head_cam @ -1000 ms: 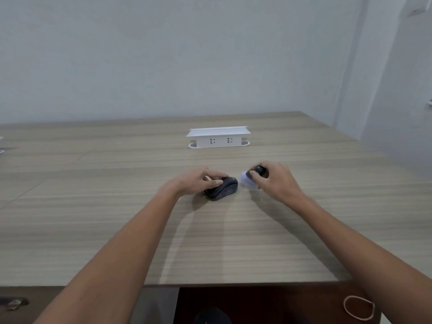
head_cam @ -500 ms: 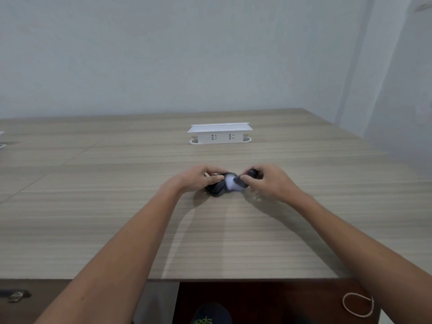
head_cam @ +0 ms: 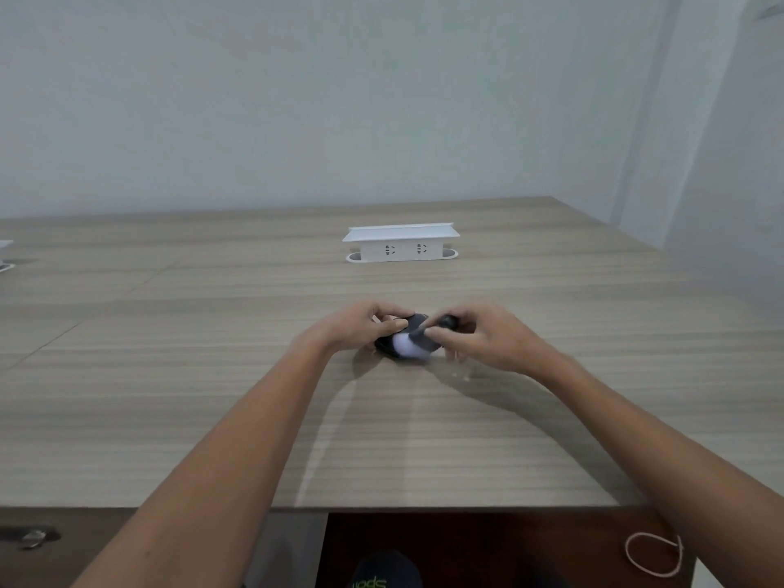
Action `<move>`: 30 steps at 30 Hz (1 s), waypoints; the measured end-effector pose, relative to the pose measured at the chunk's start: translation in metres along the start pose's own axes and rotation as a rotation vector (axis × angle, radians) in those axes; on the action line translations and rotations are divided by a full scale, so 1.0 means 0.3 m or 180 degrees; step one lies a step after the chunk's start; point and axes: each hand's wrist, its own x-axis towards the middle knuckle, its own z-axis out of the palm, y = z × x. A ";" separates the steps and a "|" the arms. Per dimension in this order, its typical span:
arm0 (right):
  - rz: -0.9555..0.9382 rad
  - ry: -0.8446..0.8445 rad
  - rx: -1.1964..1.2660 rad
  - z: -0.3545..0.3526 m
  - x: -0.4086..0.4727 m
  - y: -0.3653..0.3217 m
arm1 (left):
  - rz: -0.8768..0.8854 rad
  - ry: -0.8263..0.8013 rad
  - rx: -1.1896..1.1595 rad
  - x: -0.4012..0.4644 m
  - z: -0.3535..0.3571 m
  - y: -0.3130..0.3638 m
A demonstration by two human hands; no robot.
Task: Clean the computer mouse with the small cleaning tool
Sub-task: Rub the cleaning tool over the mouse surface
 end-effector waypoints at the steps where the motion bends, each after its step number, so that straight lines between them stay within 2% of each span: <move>1: -0.0011 -0.0052 -0.0191 0.007 0.005 -0.002 | 0.0000 -0.0002 -0.0018 0.000 0.000 -0.001; 4: 0.0090 0.0467 -0.0966 -0.013 0.047 0.020 | -0.0051 0.0013 -0.0010 0.001 0.001 0.003; 6: 0.0008 0.0650 -0.0977 -0.030 0.057 0.005 | -0.0082 0.0063 -0.0013 0.005 0.000 0.001; 9: -0.0137 -0.0085 -0.0381 -0.024 0.047 -0.054 | 0.0009 0.0020 -0.0061 0.001 0.000 -0.001; 11: -0.0071 -0.0469 -0.0578 -0.015 0.052 -0.056 | 0.0006 0.0020 -0.0086 0.003 0.001 -0.006; 15: -0.0079 -0.0107 -0.1834 -0.047 0.100 -0.018 | -0.0052 0.0066 -0.0121 0.008 0.003 -0.002; 17: -0.0245 -0.0123 -0.1585 -0.054 0.101 -0.039 | -0.0040 0.0065 -0.0110 0.008 0.001 0.000; 20: -0.0307 -0.0611 -0.1162 -0.043 0.089 -0.065 | -0.0006 0.0081 -0.0116 0.010 0.000 -0.008; 22: -0.0204 -0.0584 -0.1514 -0.042 0.099 -0.041 | -0.0001 0.0090 -0.0133 0.010 0.004 -0.008; 24: -0.0130 -0.0290 -0.1922 -0.051 0.107 -0.018 | -0.0034 0.0099 -0.0161 0.008 0.009 -0.004; 26: -0.0272 -0.0143 -0.1583 -0.051 0.103 -0.029 | -0.0035 0.0102 -0.0175 0.010 0.008 -0.007; 28: -0.0320 -0.0473 -0.0913 -0.045 0.093 -0.065 | 0.0042 0.0076 -0.0122 0.009 0.008 -0.012; 30: -0.0162 -0.0642 -0.0655 -0.041 0.092 -0.068 | 0.0069 0.0051 -0.0121 0.009 0.008 -0.013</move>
